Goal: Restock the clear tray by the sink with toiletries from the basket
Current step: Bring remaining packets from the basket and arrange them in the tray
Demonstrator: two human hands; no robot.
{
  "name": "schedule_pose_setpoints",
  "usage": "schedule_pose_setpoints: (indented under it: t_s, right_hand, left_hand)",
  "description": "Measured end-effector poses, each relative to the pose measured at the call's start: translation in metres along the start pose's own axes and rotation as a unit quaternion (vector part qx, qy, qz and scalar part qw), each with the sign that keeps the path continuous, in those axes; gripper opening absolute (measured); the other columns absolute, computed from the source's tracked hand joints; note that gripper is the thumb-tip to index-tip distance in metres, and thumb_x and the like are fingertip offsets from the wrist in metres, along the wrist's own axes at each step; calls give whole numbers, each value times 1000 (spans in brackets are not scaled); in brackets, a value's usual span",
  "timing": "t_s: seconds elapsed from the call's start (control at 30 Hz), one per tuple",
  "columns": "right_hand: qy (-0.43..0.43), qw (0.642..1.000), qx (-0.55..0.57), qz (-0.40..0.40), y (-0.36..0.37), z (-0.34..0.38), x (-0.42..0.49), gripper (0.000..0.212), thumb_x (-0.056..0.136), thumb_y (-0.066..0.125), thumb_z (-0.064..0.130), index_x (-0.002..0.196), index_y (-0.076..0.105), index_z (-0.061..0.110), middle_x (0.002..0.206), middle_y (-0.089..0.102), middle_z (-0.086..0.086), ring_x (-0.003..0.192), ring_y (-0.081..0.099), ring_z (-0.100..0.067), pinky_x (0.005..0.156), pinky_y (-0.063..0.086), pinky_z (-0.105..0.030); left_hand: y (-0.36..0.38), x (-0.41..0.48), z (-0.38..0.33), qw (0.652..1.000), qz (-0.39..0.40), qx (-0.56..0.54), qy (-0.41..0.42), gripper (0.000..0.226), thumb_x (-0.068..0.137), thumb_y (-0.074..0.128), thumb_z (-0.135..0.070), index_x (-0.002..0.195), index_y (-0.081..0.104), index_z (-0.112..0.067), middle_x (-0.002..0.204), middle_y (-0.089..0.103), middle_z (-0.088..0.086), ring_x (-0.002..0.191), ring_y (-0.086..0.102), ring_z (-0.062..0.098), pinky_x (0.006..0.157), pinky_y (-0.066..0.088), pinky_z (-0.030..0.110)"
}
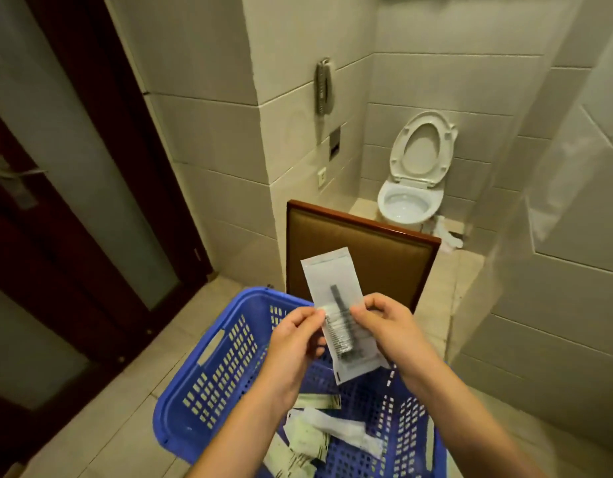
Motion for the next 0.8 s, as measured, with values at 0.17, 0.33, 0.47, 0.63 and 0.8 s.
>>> schedule_pose_setpoints:
  t_s: [0.17,0.33,0.47,0.63,0.8]
  right_hand:
    - [32,998,48,-32,-41,-15,-38,12,91,57,16,102,61,14,93,73,-9,86,70,-20,78,56,-36]
    - [59,983,99,-145,-105,-41,-83,18,91,55,6,106,64,11,92,75,-9,87,71,-25,80,57,-42]
    - [6,962,149,-230,-170,-46,-139,19,90,54,-1,103,64,7,94,74,-10,88,70,-24,84,55,-39]
    - [-52,926,209,-309,-246,-59,-220,15,89,53,-1,100,62,5,88,71,-12,81,68,-21,84,51,-39]
    - [-114,898,261,-336,-306,-83,-322,52,54,88,21,98,63,6,87,71,-13,75,70,-20,66,57,-30]
  left_hand:
    - [38,-11,19,997,40,64,-7,14,92,54,-11,80,62,-12,69,58,3,61,51,11,58,42,22]
    - [107,-23,52,982,138,92,-85,16,94,51,-16,88,63,-7,65,54,4,50,48,8,44,41,16]
    - [177,-46,84,943,261,86,-190,35,95,47,-31,107,66,-4,93,69,14,83,65,27,75,53,36]
    - [258,-106,135,827,435,76,-349,50,82,47,-50,93,75,-10,95,69,13,73,65,22,59,50,29]
    - [328,-182,191,725,525,95,-436,50,81,46,-43,95,73,-3,83,71,16,66,69,24,60,54,31]
Point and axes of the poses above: each hand's wrist, its own x-axis towards the middle knuckle, its own y-axis out of the palm, z = x × y, the point moved 1 cm from there along x, towards the middle knuckle
